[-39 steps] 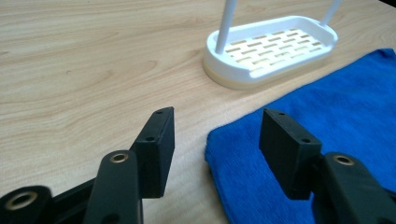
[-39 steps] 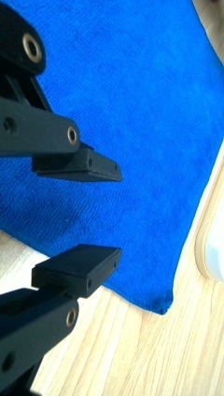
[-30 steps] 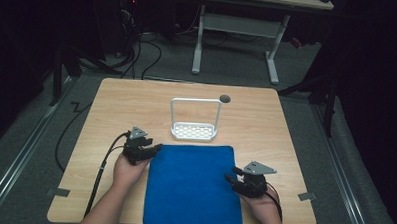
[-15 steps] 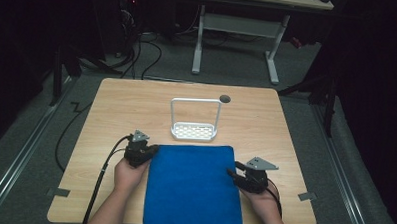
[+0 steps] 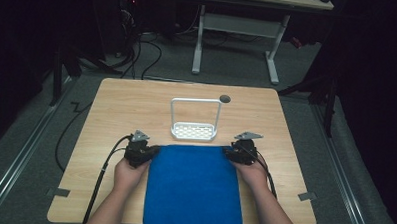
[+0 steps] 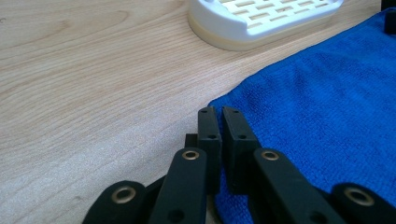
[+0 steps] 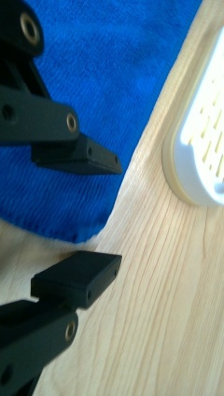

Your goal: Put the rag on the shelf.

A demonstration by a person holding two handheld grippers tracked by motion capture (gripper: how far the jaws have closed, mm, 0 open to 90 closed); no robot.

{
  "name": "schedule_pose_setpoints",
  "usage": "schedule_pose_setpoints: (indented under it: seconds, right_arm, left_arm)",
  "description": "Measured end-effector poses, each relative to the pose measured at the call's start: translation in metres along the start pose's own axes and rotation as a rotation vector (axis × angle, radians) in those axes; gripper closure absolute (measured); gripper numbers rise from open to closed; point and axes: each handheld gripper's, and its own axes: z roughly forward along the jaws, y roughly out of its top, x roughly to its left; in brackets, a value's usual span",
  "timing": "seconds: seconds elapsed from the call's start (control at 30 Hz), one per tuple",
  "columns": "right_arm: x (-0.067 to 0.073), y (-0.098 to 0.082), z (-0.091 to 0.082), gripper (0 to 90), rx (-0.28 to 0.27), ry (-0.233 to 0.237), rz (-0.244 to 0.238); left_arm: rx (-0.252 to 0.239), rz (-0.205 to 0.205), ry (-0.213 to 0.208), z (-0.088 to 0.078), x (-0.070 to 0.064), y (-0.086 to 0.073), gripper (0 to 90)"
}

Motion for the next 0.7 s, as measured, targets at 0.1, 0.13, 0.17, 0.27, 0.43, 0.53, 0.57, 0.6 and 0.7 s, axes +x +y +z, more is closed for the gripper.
schedule_pose_setpoints:
  seconds: [0.1, 0.13, 0.17, 0.27, 0.43, 0.53, 0.57, 0.6, 0.7]
  right_arm:
    - [0.012, 0.0, -0.001, 73.6, 0.012, -0.015, -0.075]
    - [0.016, 0.0, -0.001, 78.6, 0.015, -0.019, -0.069]
    - [0.018, 0.0, -0.001, 83.0, 0.015, -0.02, -0.078]
    - [0.023, 0.0, -0.002, 86.6, 0.02, -0.026, -0.095]
    - [0.025, -0.003, -0.014, 87.4, -0.038, -0.011, -0.061]
    - [0.03, -0.005, -0.024, 87.4, -0.105, -0.006, -0.056]
    - [0.031, -0.006, -0.026, 87.4, -0.125, -0.002, -0.056]
    - [0.034, -0.008, -0.031, 87.4, -0.151, 0.002, -0.06]
    - [0.037, -0.009, -0.043, 87.4, -0.199, 0.011, -0.073]
  left_arm:
    - [0.0, 0.007, 0.003, 0.0, -0.001, 0.0, 86.8]
    - [0.001, 0.01, 0.003, 0.0, -0.001, 0.0, 86.9]
    - [0.0, 0.012, 0.005, 0.0, -0.001, 0.0, 86.9]
    - [-0.007, 0.022, 0.01, -0.001, -0.003, -0.001, 87.0]
    - [-0.047, -0.003, -0.019, -0.009, -0.008, -0.004, 87.3]
    - [-0.082, 0.033, -0.02, -0.02, -0.017, -0.001, 87.5]
    - [-0.104, 0.041, -0.026, -0.026, -0.021, 0.0, 87.4]
    - [-0.117, 0.046, -0.027, -0.029, -0.024, 0.001, 87.5]
    - [-0.193, 0.046, -0.043, -0.04, -0.032, -0.006, 87.4]
